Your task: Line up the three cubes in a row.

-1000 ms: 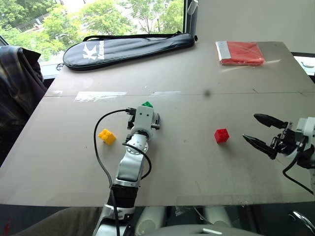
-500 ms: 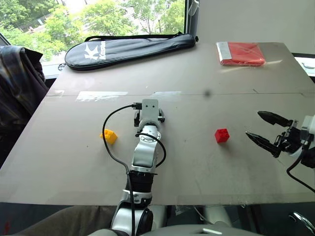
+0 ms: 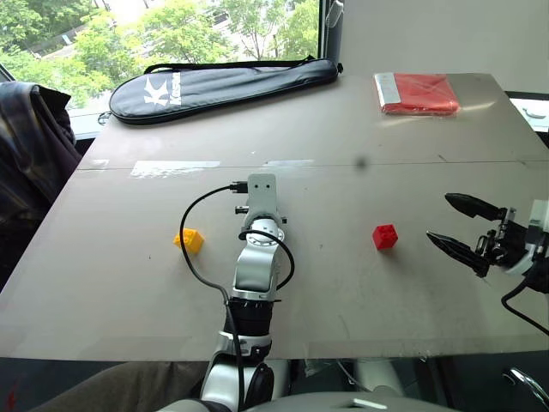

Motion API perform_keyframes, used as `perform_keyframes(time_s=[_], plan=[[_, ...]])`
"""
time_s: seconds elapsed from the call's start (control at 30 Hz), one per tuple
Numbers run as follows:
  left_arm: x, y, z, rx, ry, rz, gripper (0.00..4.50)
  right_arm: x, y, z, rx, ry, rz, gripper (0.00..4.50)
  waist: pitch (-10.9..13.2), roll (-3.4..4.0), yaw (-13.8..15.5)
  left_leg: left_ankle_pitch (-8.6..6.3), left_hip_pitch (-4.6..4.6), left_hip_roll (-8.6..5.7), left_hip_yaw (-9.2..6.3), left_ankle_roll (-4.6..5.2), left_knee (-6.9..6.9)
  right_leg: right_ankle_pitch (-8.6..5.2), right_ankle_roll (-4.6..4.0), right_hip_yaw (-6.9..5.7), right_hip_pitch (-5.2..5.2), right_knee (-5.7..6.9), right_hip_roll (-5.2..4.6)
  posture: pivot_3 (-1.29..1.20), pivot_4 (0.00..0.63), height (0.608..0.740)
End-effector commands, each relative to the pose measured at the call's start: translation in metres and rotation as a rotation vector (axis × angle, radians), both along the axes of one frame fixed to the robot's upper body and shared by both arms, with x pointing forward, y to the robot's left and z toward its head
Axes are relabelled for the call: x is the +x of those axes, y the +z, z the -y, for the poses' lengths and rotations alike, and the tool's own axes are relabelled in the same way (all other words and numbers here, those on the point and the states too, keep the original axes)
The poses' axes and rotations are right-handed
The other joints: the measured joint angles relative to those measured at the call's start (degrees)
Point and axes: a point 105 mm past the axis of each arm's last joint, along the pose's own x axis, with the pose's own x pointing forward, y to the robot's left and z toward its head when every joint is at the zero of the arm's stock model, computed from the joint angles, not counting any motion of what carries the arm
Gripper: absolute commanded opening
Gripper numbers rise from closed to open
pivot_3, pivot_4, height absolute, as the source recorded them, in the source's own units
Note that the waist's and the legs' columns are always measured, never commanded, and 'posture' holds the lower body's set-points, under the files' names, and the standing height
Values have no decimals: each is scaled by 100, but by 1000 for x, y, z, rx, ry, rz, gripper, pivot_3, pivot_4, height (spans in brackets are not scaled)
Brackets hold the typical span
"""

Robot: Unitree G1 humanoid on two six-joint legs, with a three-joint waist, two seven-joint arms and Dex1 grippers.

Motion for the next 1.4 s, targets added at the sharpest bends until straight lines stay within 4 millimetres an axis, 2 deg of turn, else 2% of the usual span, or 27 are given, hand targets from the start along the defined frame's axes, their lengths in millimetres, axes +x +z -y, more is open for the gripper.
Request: perform_keyframes(time_s=[0.03,0.23,0.37,0.47,0.63,0.73,0.8,0.93,1.1,1.23,1.4], plan=[[-6,-12,-10,1,54,-56,1124,-2,9,-4,-7,23,41,4500,0,0,0,0,0,0,0,0,0,0,0,0,0,0,0,0,150,712],[-4,-7,-15,-15,60,-24,1124,-1,8,-9,-4,22,41,4500,0,0,-3,0,0,0,0,-1,0,0,0,0,0,-1,0,0,150,712],[-2,1,-5,-38,-58,33,1124,0,7,-10,-6,21,43,4500,0,0,4,0,-1,1,-1,-1,0,0,0,-1,0,0,0,0,150,712],[-5,11,8,-86,-270,84,1124,1,6,-11,-5,17,46,4500,0,0,9,1,-4,0,-2,-2,0,0,-1,-2,-2,-1,-1,0,150,712],[-23,25,32,-68,-698,118,1124,3,5,-9,-5,12,48,4500,1,1,7,1,-14,0,-3,-2,0,1,-3,-4,-13,-3,-1,0,150,712],[-49,23,53,36,-1053,84,1124,4,5,-8,-5,5,50,4500,1,0,9,1,-17,-1,-6,-2,0,1,-4,-6,-12,-7,-3,0,150,712],[-62,17,58,81,-1214,46,1124,4,4,-8,-4,2,52,4500,0,3,-1,1,-17,0,-6,-2,-3,1,-6,-7,-13,-8,-2,0,150,712],[-73,8,61,115,-1404,-11,1124,2,2,-7,-2,-9,52,4500,1,3,2,1,-17,0,-6,-1,-7,1,-7,-3,-14,-12,-4,0,150,712],[-73,2,68,139,-1580,-49,1124,-4,-5,-3,-2,-24,28,4500,1,3,16,1,-20,0,-13,1,-6,1,-7,-11,-14,-12,-4,0,150,712],[-61,-2,69,234,-1602,-45,1124,-10,-12,0,-14,-25,-4,4500,1,3,-2,1,-22,0,-13,2,-6,1,-6,-12,-14,-16,-4,0,150,712],[-60,-2,76,248,-1688,-53,1124,-19,-20,7,-49,-28,-37,4500,1,3,0,1,-23,0,-14,2,-7,1,-6,-12,-16,-15,-4,0,150,712]])
